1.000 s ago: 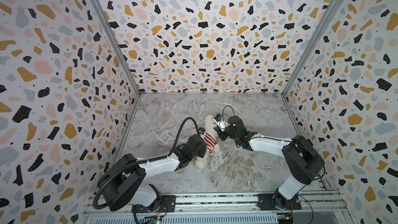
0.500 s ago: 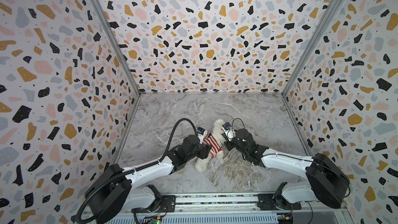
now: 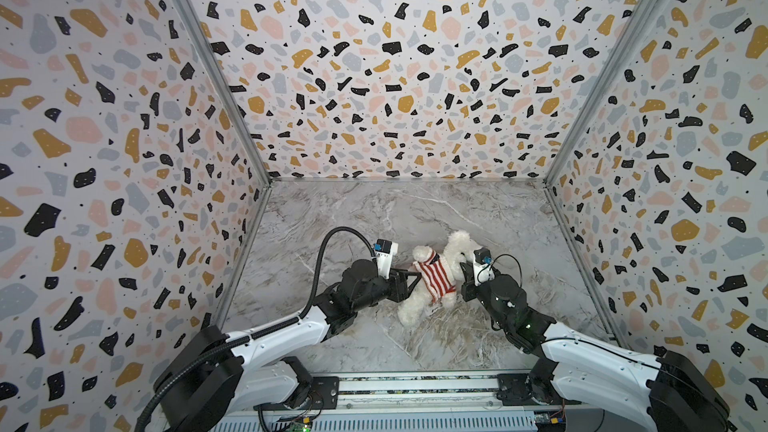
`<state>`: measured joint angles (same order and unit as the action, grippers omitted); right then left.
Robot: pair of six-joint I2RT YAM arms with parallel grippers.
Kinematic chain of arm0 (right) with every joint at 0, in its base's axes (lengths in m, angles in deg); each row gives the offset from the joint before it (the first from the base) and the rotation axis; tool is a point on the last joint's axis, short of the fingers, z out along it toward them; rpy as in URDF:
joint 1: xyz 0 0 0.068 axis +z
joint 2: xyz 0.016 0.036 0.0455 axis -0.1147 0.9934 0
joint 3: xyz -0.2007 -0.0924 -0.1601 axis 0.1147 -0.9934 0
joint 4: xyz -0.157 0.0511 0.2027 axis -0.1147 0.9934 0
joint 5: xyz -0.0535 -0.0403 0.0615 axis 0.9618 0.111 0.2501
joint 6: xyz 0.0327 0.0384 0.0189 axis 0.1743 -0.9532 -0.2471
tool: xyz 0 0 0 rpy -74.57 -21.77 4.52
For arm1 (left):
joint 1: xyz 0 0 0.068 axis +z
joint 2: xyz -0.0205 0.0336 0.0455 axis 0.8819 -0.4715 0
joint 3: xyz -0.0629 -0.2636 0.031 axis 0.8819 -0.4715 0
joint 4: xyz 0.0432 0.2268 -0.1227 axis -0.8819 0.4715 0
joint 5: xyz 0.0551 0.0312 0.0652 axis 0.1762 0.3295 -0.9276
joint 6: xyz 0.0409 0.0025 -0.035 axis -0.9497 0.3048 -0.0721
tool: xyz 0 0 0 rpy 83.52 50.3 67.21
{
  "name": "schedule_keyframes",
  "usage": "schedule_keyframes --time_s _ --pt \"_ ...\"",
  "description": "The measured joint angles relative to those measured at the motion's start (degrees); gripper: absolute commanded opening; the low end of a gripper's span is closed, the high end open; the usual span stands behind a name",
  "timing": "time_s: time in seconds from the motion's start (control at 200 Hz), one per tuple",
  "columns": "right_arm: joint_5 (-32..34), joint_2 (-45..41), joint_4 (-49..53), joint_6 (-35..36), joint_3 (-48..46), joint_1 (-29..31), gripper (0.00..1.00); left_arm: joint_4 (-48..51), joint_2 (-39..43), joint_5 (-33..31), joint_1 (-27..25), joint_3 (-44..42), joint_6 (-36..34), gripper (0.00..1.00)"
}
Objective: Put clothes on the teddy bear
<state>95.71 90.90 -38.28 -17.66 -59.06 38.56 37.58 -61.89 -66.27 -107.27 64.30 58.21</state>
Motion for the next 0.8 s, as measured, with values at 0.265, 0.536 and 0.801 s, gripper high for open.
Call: schedule_keyframes --time_s 0.265,0.536,0.801 --pt "0.2 -3.0 -3.6 -0.6 -2.5 0.1 0.0 -7.6 -5.1 0.4 -0.4 -0.5 7.3 0.44" --pt "0.1 -5.1 -4.6 -1.4 -4.1 0.3 0.0 -15.7 -10.9 0.5 -0.4 -0.4 13.4 0.39" --pt "0.1 -6.1 -5.4 -1.8 -5.0 0.3 0.0 -19.2 -14.8 0.2 -0.9 0.5 16.6 0.3"
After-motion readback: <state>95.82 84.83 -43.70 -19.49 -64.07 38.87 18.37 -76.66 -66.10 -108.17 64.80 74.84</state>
